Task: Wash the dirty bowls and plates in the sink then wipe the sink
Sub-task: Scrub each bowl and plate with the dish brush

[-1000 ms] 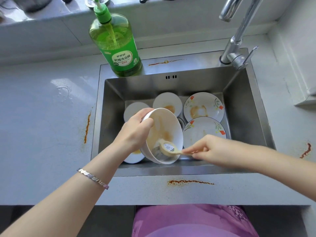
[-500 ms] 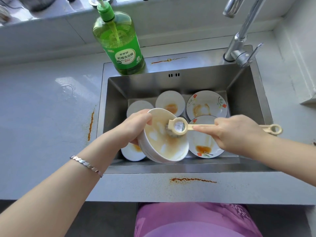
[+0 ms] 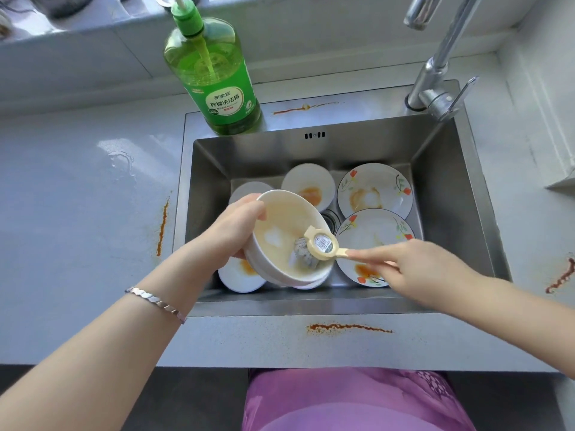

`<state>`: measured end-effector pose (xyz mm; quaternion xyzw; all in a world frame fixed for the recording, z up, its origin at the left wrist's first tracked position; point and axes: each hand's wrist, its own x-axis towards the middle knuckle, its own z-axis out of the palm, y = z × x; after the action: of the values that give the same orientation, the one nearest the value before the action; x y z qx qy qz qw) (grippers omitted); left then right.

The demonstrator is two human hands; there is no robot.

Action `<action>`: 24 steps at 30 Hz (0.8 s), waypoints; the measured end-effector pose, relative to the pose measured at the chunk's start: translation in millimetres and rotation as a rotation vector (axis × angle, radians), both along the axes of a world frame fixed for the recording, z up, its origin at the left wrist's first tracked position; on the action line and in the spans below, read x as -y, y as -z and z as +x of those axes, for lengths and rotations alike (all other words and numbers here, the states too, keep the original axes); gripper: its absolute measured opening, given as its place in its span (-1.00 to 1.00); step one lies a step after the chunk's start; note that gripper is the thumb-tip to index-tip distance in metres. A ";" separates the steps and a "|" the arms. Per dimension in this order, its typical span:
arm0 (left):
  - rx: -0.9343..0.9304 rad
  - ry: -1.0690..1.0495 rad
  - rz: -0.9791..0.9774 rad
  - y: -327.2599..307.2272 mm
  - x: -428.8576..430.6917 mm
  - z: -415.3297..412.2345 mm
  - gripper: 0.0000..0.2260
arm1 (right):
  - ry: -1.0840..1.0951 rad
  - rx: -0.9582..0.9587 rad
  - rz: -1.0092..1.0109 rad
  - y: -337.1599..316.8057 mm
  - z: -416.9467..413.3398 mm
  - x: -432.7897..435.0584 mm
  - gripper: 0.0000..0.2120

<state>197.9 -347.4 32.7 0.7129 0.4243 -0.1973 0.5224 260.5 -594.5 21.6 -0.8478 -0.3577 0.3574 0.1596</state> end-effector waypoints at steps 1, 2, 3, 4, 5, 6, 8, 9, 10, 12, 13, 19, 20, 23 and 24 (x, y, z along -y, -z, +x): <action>0.013 -0.077 -0.010 3.3 -0.9 -3.0 -0.73 | 0.128 -0.168 0.081 0.9 0.0 0.9 -0.66; 0.028 -0.161 -0.027 6.9 -1.6 -6.5 -0.73 | 0.283 -0.310 0.180 0.3 0.6 1.1 -0.68; 0.046 -0.251 -0.053 10.1 -2.5 -10.5 -0.74 | 0.449 -0.414 0.271 1.9 1.4 1.5 -0.69; 0.066 -0.341 -0.092 12.8 -3.3 -15.1 -0.74 | 0.613 -0.492 0.346 5.7 1.6 3.0 -0.69; 0.093 -0.418 -0.148 14.3 -2.3 -19.6 -0.75 | 0.758 -0.574 0.394 8.9 0.8 3.3 -0.69; 0.121 -0.469 -0.207 15.6 0.2 -24.0 -0.74 | 0.863 -0.656 0.426 10.2 -1.8 0.3 -0.67; 0.175 -0.494 -0.304 17.9 9.1 -30.4 -0.70 | 0.967 -0.821 0.478 16.4 -9.9 -10.1 -0.58; 0.199 -0.484 -0.344 18.9 14.5 -32.5 -0.67 | 0.991 -0.910 0.514 20.8 -14.5 -15.0 -0.53; 0.220 -0.475 -0.376 19.3 20.1 -34.0 -0.65 | 1.010 -1.004 0.561 24.4 -17.5 -19.3 -0.49; 0.249 -0.465 -0.427 19.6 30.2 -35.2 -0.65 | 1.024 -1.201 0.653 30.2 -20.1 -23.8 -0.43; 0.251 -0.454 -0.440 20.8 33.5 -35.4 -0.64 | 1.015 -1.283 0.684 31.4 -19.8 -23.3 -0.38; 0.197 -0.306 -0.378 30.6 40.8 -33.3 -0.76 | 1.028 -1.107 0.570 28.0 -18.9 -19.7 -0.44; 0.228 -0.202 -0.262 34.5 39.5 -32.8 -0.79 | 1.062 -1.047 0.546 28.8 -19.8 -19.8 -0.49; 0.357 0.223 0.228 35.7 40.1 -37.1 -0.75 | 1.153 -0.866 0.467 29.5 -22.2 -21.4 -0.63; 0.416 0.337 0.329 30.6 43.2 -38.4 -0.66 | 1.165 -0.803 0.439 28.5 -22.8 -23.2 -0.64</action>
<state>159.5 -390.6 2.1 0.8732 0.2104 -0.0598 0.4354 237.7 -571.3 -6.9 -0.6528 0.1727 0.4177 0.6079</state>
